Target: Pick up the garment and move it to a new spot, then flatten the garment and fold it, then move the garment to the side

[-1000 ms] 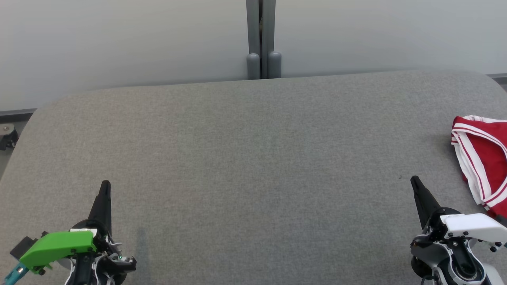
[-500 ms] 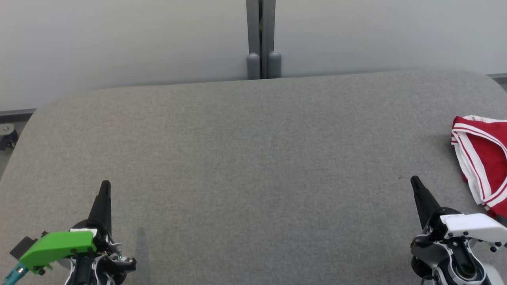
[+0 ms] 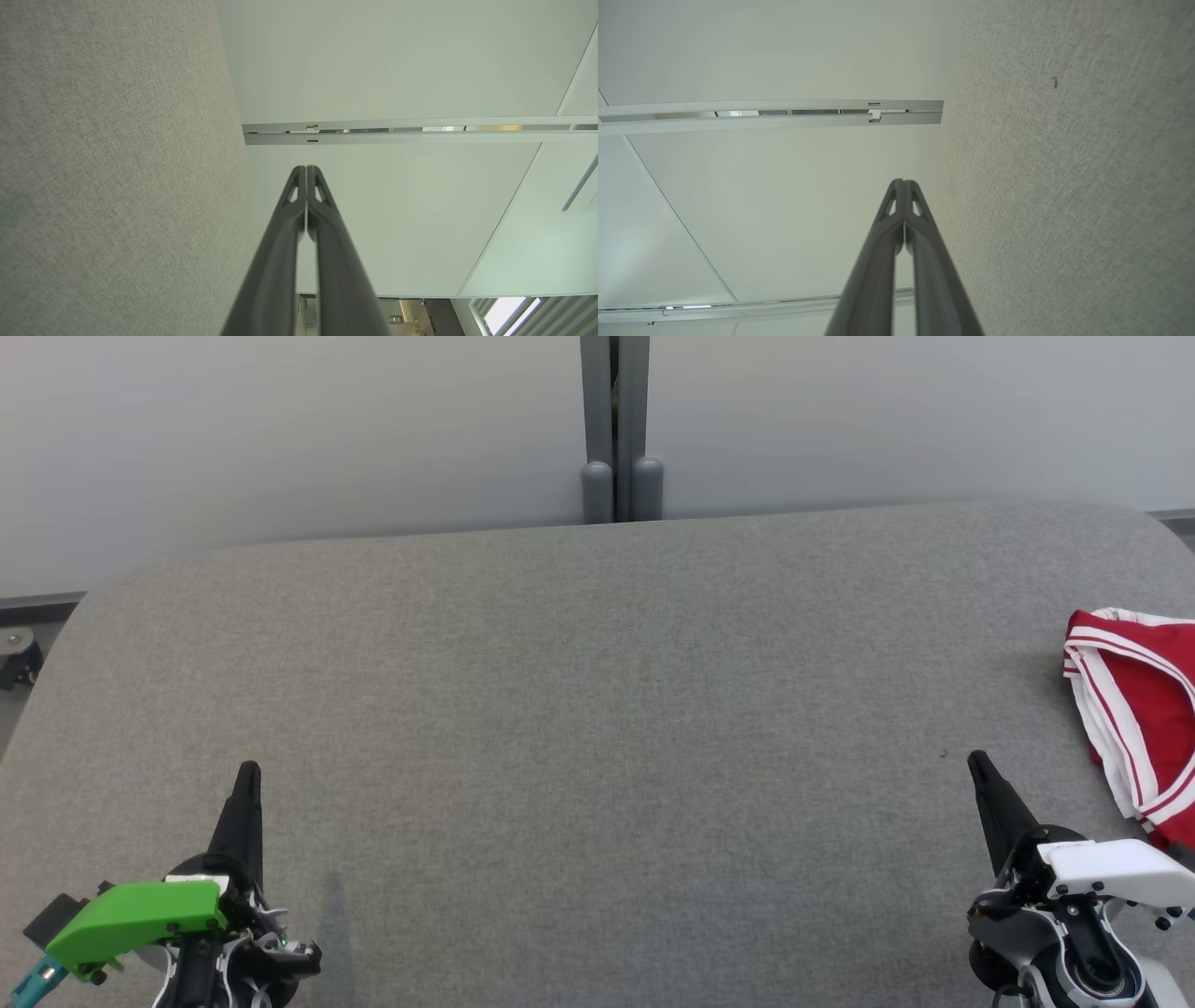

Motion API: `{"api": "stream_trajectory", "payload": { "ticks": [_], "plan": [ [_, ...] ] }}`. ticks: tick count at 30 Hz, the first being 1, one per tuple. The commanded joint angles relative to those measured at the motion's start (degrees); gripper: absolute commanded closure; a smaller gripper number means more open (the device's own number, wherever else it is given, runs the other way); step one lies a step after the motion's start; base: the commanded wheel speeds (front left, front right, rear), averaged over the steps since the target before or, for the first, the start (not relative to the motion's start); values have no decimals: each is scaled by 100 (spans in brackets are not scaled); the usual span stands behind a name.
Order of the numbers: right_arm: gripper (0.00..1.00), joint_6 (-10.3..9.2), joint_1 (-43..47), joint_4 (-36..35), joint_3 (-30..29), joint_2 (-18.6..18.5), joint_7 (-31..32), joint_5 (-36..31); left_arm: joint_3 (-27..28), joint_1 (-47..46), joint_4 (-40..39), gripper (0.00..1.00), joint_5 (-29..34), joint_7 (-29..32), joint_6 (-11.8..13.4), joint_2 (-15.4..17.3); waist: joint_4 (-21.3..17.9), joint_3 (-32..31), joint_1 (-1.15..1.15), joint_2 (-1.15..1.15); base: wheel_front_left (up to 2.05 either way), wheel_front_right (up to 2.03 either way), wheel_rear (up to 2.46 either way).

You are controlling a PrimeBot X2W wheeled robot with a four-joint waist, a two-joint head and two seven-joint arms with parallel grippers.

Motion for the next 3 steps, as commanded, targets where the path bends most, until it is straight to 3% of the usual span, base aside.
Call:
{"api": "stream_trajectory", "payload": {
  "ticks": [1, 3],
  "plan": [
    [100, -2, -38, -18, -11, -31, 21, 11, 11, -63, -15, 100, -21, 20, 15, 40, 0, 0, 0, 0, 0, 0, 0],
    [100, -2, -38, -18, -11, -31, 21, 11, 11, -63, -15, 100, -21, 20, 15, 40, 0, 0, 0, 0, 0, 0, 0]
  ]
}}
